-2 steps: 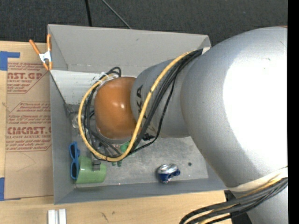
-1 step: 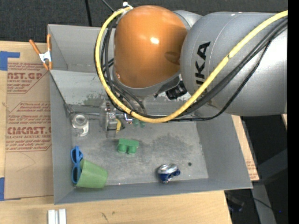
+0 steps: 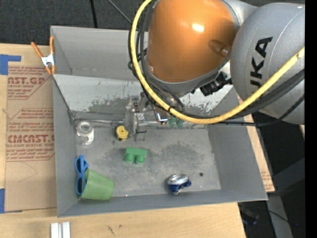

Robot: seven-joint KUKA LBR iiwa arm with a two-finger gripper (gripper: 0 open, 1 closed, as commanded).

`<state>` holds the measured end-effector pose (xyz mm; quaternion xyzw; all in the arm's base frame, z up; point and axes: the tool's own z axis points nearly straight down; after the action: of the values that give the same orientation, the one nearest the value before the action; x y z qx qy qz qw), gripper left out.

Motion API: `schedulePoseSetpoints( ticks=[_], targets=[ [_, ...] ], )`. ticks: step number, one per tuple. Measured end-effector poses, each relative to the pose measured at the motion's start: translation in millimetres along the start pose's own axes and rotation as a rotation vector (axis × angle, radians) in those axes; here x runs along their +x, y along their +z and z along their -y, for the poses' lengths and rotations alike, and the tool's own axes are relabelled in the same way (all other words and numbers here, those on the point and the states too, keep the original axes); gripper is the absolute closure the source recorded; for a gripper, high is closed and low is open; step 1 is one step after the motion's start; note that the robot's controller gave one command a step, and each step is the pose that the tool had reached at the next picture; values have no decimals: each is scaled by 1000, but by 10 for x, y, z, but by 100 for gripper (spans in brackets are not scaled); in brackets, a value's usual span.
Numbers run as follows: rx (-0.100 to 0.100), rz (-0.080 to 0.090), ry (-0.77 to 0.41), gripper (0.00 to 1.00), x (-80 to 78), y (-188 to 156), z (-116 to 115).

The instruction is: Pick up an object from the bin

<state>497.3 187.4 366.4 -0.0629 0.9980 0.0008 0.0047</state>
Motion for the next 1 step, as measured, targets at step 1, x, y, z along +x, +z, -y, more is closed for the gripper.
schedulePoseSetpoints(
  ticks=[1],
  targets=[
    [2,-16,49,100,-7,1677,130]
  ],
)
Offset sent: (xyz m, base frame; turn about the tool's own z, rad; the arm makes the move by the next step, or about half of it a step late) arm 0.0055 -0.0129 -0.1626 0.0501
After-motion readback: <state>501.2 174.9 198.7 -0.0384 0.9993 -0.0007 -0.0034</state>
